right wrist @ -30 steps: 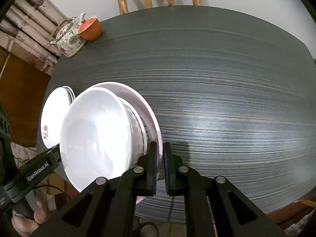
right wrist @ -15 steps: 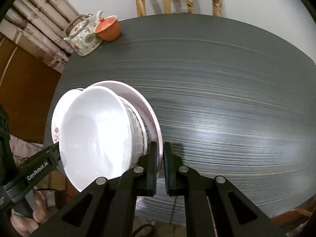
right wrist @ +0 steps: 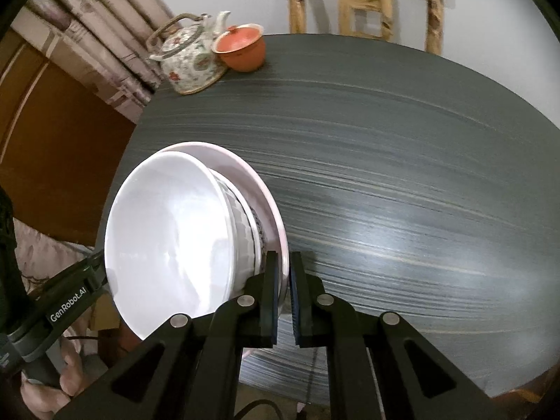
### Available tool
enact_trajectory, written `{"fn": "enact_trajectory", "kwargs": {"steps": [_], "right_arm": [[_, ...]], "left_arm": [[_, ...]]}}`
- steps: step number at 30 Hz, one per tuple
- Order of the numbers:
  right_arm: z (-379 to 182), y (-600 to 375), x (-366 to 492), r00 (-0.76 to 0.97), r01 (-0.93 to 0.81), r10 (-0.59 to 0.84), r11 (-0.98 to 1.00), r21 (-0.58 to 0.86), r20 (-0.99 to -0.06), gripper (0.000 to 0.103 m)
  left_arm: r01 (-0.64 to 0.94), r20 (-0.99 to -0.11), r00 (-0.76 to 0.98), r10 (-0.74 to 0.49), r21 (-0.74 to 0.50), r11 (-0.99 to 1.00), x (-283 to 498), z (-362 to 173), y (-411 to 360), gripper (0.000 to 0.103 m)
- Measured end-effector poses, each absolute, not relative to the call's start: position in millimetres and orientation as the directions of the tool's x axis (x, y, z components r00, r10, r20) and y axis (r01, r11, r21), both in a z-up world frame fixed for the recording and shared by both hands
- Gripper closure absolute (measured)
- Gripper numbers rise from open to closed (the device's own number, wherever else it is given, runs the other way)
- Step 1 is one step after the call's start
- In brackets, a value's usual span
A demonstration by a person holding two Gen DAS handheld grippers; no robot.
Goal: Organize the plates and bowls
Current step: 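Carry the bowl stack with both tools over the blossom plate stack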
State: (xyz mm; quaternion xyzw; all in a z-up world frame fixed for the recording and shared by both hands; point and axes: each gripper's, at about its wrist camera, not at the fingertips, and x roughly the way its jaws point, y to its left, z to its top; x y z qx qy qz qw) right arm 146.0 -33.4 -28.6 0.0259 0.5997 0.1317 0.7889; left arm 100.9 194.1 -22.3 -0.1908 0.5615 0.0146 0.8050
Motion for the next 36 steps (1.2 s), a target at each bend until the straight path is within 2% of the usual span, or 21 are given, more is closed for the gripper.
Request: {"fn": "enact_trajectory", "kwargs": {"steps": [15, 36], "right_arm": [[-41.4, 46.2, 156.7, 0.189, -0.251, 0.257, 0.946, 0.206, -0.948, 0.094], [-59.1, 66.7, 168.1, 0.141, -0.249, 0.233, 0.949, 0.193, -0.962, 0.094]], "left_arm": [[-0.303, -0.924, 0.349, -0.156, -0.269, 0.914, 99.8, -39.4, 259.2, 0.100], [-0.301, -0.933, 0.317, -0.172, -0.271, 0.914, 109.5, -58.1, 270.7, 0.100]]}}
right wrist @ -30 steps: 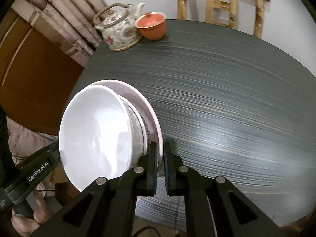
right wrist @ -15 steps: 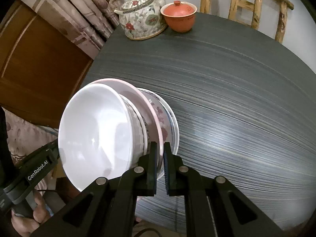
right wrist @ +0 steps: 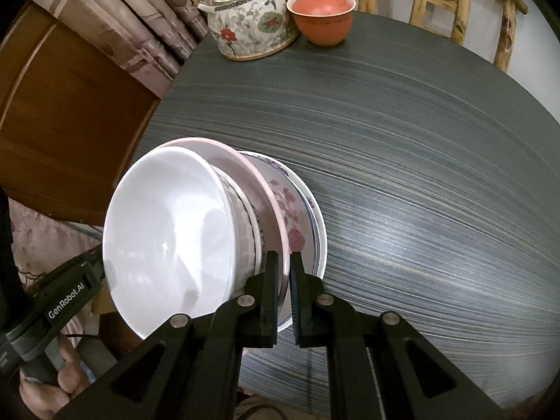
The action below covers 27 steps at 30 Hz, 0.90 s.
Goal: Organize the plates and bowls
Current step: 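Carry the bowl stack with both tools over the blossom plate stack, then lower the bowl stack onto the plates and open both tools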
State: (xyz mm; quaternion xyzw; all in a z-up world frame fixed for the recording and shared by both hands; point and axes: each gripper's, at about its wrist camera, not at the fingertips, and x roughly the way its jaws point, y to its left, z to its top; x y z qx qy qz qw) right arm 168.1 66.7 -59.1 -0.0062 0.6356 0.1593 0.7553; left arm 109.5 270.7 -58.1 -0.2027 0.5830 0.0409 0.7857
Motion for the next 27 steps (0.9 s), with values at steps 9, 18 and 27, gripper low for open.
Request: {"fn": "enact_trajectory", "kwargs": {"steps": [9, 18, 27], "right_arm": [[-62.3, 66.5, 168.1, 0.144, -0.244, 0.238, 0.949, 0.199, -0.961, 0.094], [-61.8, 64.0, 168.7, 0.156, -0.236, 0.259, 0.947, 0.218, -0.953, 0.093], [-61.7, 64.0, 167.1, 0.176, -0.235, 0.265, 0.947, 0.221, -0.948, 0.093]], "left_arm": [[-0.291, -0.929, 0.330, -0.166, -0.268, 0.919, 110.2, -58.8, 270.7, 0.100], [-0.288, -0.926, 0.342, -0.162, -0.267, 0.920, 108.1, -58.7, 268.8, 0.100], [-0.281, -0.921, 0.359, -0.150, -0.260, 0.924, 106.4, -57.6, 266.6, 0.099]]}}
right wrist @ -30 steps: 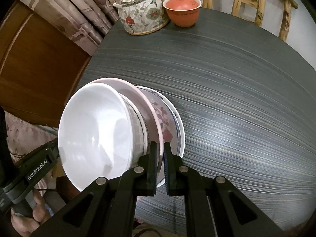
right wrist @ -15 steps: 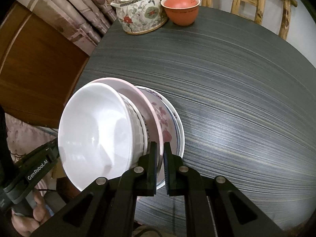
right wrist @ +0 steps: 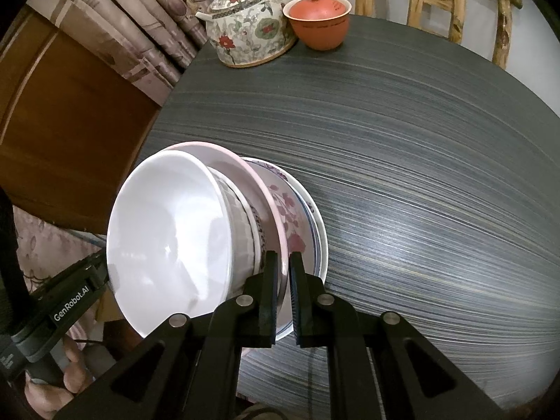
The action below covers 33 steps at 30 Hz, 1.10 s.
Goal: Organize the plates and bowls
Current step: 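Lower the bowl stack onto the plates and open both tools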
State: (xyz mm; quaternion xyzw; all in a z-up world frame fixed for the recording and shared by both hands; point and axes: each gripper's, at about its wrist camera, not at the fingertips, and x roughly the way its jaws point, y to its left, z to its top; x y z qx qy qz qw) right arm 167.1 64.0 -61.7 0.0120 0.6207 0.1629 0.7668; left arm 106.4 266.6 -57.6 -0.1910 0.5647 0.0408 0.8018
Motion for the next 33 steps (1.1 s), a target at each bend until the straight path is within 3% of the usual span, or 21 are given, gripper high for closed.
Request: {"fn": "enact_trajectory", "kwargs": {"steps": [7, 16, 21, 28, 33], "right_arm": [[-60.6, 62.1, 164.1, 0.196, -0.243, 0.262, 0.947, 0.213, -0.945, 0.093], [-61.1, 55.5, 162.3, 0.225, -0.240, 0.237, 0.953, 0.182, -0.945, 0.078], [-61.8, 49.1, 158.2, 0.254, -0.233, 0.210, 0.961, 0.151, -0.944, 0.059], [-57.4, 43.5, 154.0, 0.284, -0.229, 0.200, 0.964, 0.137, -0.938, 0.049], [-50.5, 40.2, 152.4, 0.300, -0.231, 0.210, 0.962, 0.143, -0.931, 0.045]], "left_arm": [[-0.285, -0.920, 0.366, -0.141, -0.255, 0.924, 104.6, -57.9, 268.0, 0.095], [-0.272, -0.922, 0.371, -0.112, -0.223, 0.936, 96.2, -56.7, 269.1, 0.085], [-0.262, -0.924, 0.373, -0.082, -0.190, 0.946, 92.9, -55.4, 267.8, 0.078], [-0.260, -0.922, 0.385, -0.050, -0.160, 0.952, 92.5, -51.6, 268.6, 0.068], [-0.262, -0.918, 0.394, -0.040, -0.154, 0.953, 93.0, -46.0, 271.1, 0.067]]}}
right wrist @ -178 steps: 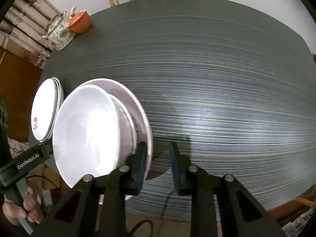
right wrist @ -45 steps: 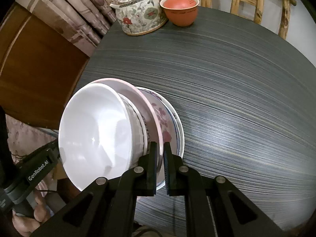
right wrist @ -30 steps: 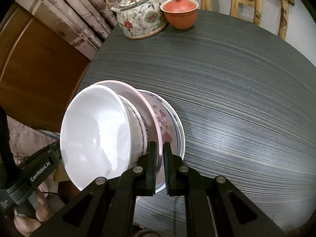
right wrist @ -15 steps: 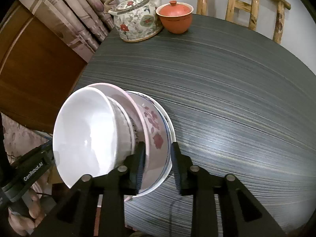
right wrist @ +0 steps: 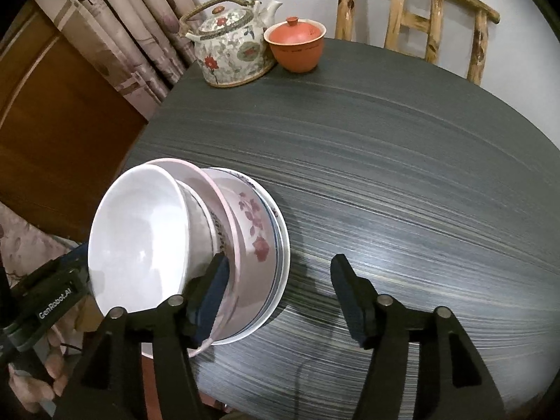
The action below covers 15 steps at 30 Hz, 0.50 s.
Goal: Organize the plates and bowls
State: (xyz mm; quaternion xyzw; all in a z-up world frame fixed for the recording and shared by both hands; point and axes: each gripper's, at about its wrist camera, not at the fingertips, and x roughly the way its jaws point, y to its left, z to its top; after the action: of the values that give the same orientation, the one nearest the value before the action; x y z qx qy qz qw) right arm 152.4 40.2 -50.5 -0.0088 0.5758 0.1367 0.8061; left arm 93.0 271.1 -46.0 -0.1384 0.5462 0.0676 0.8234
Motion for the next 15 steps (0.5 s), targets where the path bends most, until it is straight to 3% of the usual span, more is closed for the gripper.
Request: {"fn": "enact_trajectory", "kwargs": {"steps": [9, 15], "right_arm": [[-39.5, 35.8, 146.0, 0.327, -0.238, 0.246, 0.956, 0.172, -0.913, 0.039], [-23.8, 27.3, 131.3, 0.393, -0.264, 0.267, 0.949, 0.171, -0.880, 0.030]], "left_arm": [[-0.254, -0.901, 0.434, -0.014, -0.138, 0.957, 83.5, -29.9, 272.6, 0.064], [-0.257, -0.865, 0.499, 0.049, -0.094, 0.962, 67.6, -9.5, 269.6, 0.053]]}}
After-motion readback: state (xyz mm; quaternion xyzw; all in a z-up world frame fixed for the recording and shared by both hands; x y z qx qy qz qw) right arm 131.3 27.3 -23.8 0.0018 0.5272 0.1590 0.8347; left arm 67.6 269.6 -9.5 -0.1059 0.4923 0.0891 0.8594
